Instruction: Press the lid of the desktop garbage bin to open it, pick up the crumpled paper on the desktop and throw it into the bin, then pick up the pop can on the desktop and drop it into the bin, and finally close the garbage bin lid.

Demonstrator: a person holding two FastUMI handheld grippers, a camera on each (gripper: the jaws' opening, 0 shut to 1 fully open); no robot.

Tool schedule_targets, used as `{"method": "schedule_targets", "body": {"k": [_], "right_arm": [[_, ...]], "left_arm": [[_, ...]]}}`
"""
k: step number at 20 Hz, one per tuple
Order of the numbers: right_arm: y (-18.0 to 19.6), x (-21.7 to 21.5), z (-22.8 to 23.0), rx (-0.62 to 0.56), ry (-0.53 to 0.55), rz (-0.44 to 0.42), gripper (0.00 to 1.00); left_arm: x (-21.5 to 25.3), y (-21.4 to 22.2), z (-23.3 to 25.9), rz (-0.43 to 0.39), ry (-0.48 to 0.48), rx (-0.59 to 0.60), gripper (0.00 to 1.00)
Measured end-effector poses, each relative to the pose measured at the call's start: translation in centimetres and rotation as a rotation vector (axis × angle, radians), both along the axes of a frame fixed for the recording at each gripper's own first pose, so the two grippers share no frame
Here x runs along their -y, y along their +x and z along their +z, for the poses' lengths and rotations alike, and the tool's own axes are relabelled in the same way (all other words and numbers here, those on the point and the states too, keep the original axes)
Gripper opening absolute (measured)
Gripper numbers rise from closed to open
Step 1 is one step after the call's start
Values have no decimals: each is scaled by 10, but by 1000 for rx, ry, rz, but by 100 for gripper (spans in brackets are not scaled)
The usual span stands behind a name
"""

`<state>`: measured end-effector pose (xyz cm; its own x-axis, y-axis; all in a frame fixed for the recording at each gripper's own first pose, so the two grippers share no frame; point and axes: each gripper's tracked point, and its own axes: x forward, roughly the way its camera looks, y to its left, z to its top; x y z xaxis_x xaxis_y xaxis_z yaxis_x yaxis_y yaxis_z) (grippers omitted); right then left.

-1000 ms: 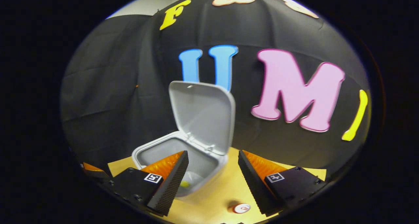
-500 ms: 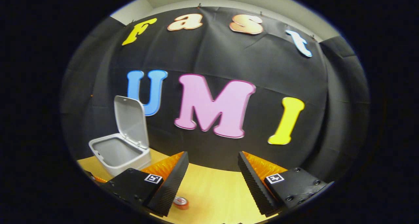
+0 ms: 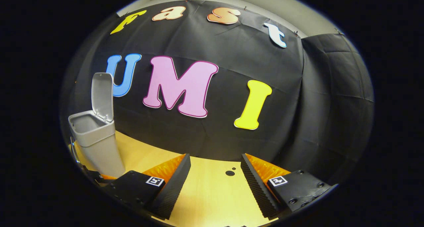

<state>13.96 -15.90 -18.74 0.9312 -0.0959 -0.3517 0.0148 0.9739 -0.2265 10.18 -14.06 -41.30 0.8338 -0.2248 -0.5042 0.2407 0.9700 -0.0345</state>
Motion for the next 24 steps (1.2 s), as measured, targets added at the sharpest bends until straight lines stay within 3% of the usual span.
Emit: {"method": "schedule_targets", "body": {"k": [12, 19, 20, 24], "right_arm": [[-7, 38, -45, -61, 33, -87, 98], [-7, 41, -48, -66, 39, -93, 98], [-7, 42, -49, -69, 43, -94, 98], [-8, 40, -47, -66, 52, -88, 98]], "left_arm": [[23, 43, -41, -37, 3, 2, 96], [19, 53, -41, -18, 23, -9, 95], [18, 51, -41, -13, 27, -18, 89], [17, 49, -23, -24, 31, -8, 89]]}}
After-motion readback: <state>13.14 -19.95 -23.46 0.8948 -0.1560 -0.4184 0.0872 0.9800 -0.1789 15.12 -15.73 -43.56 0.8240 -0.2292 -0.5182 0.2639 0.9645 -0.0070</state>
